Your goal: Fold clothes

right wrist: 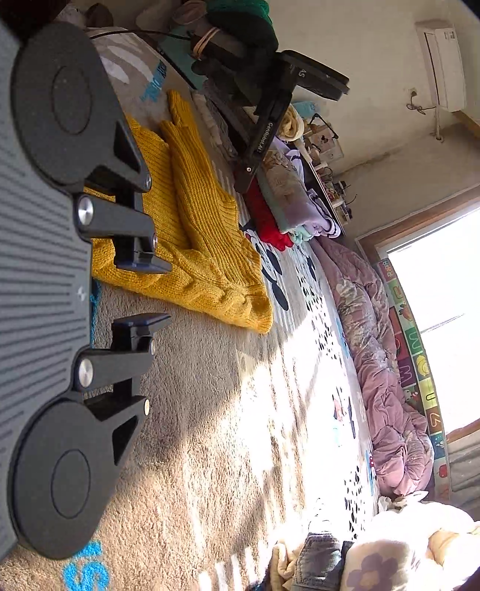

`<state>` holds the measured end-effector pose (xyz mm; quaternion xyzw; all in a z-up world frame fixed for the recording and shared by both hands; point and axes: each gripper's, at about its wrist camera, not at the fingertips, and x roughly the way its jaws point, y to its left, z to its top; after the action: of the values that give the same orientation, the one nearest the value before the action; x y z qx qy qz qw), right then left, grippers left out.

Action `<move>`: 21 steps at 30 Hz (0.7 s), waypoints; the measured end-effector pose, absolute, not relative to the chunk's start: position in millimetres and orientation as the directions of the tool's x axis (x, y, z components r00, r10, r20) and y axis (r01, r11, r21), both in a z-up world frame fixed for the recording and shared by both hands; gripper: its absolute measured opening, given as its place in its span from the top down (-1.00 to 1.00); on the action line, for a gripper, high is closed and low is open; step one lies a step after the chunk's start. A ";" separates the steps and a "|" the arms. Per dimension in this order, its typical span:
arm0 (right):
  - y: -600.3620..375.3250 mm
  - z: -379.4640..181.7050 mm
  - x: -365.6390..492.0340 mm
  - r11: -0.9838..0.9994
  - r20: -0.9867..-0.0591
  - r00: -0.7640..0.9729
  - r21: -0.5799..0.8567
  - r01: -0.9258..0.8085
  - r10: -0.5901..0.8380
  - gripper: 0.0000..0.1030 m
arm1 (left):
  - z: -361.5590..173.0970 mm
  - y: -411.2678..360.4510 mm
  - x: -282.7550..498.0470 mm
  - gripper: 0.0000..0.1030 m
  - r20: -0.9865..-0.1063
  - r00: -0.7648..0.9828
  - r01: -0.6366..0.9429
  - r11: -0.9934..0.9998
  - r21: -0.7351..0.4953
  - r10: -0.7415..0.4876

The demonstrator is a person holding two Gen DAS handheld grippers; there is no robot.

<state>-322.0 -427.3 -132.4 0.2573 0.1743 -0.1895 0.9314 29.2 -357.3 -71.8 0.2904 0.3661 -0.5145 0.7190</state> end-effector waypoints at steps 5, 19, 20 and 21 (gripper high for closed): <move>-427.7 -134.1 -322.5 0.776 -0.405 0.880 0.461 0.430 -0.248 0.50 | -80.5 -304.9 55.0 0.26 -0.843 0.203 0.929 0.370 0.005 -0.499; -402.2 -141.1 -294.7 0.825 -0.415 0.897 0.445 0.348 -0.154 0.50 | -102.8 -274.2 85.6 0.06 -0.843 0.109 0.951 0.303 -0.066 -0.526; -402.4 -142.7 -292.7 0.826 -0.423 0.893 0.443 0.350 -0.152 0.50 | -105.0 -274.2 85.5 0.10 -0.848 0.100 0.954 0.293 -0.068 -0.521; -402.8 -144.7 -290.8 0.825 -0.429 0.891 0.442 0.352 -0.150 0.50 | -105.3 -274.4 83.1 0.32 -0.850 0.099 0.959 0.277 -0.057 -0.518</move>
<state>-290.8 -402.8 -144.7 0.2638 0.1913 -0.1342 0.9358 83.1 -274.4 -105.3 0.2729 0.4043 -0.5356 0.6893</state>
